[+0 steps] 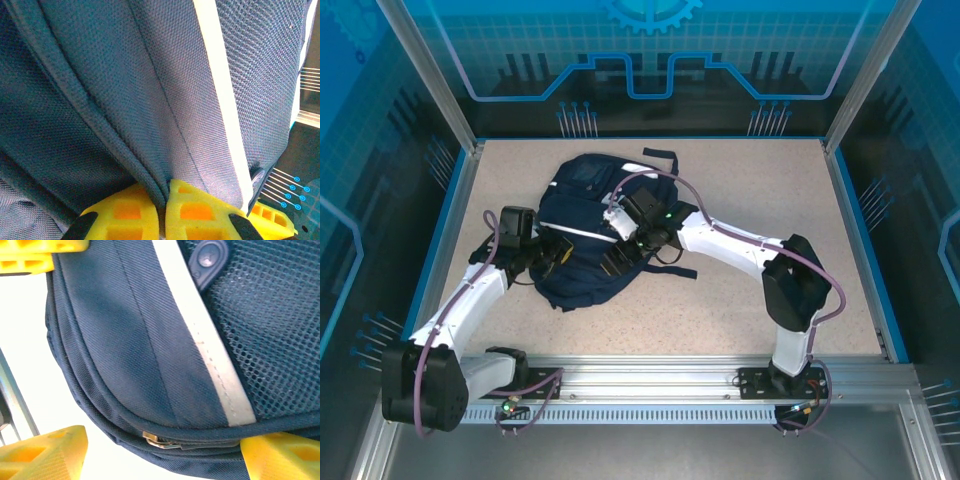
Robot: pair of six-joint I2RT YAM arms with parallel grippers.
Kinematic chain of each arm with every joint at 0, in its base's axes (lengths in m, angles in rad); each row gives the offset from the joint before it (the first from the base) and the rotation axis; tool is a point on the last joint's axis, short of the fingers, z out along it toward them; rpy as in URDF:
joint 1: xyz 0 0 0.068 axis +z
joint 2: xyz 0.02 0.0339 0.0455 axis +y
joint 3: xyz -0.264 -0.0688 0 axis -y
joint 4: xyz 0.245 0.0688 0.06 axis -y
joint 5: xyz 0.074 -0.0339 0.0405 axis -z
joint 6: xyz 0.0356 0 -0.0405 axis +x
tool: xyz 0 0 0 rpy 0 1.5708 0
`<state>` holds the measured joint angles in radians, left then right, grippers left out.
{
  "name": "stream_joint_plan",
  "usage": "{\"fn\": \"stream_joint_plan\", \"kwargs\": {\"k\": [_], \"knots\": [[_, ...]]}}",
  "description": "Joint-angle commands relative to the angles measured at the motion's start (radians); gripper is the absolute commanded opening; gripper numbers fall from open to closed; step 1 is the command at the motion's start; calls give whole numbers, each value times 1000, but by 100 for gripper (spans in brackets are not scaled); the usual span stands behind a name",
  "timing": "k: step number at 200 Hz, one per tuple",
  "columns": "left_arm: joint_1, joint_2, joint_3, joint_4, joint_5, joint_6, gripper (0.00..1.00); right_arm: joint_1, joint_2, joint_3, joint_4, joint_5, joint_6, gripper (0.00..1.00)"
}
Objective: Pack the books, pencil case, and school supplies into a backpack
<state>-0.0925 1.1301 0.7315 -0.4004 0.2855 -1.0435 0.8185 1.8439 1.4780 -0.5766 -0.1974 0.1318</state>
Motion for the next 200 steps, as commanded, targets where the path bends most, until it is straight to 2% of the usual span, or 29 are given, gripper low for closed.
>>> {"fn": "stream_joint_plan", "kwargs": {"k": [1, 69, 101, 123, 140, 158, 200], "knots": [[0, -21, 31, -25, 32, 37, 0, 21, 24, 32, -10, -58, -27, 79], [0, -16, 36, -21, 31, 42, 0, 39, 19, 19, -52, -49, -52, 55], [1, -10, 38, -19, 31, 42, 0, 39, -5, -3, -59, 7, -57, 33], [0, -9, 42, -22, 29, 43, 0, 39, -14, -4, -65, 63, -48, 14], [0, -12, 41, -23, 23, 44, 0, 38, -20, -7, -68, 105, -33, 5], [0, -13, 40, -26, 21, 44, 0, 38, -36, -21, -59, 140, -22, 0], [1, -14, 42, -29, 20, 48, 0, 38, -95, -71, -38, 219, 6, 0]]}}
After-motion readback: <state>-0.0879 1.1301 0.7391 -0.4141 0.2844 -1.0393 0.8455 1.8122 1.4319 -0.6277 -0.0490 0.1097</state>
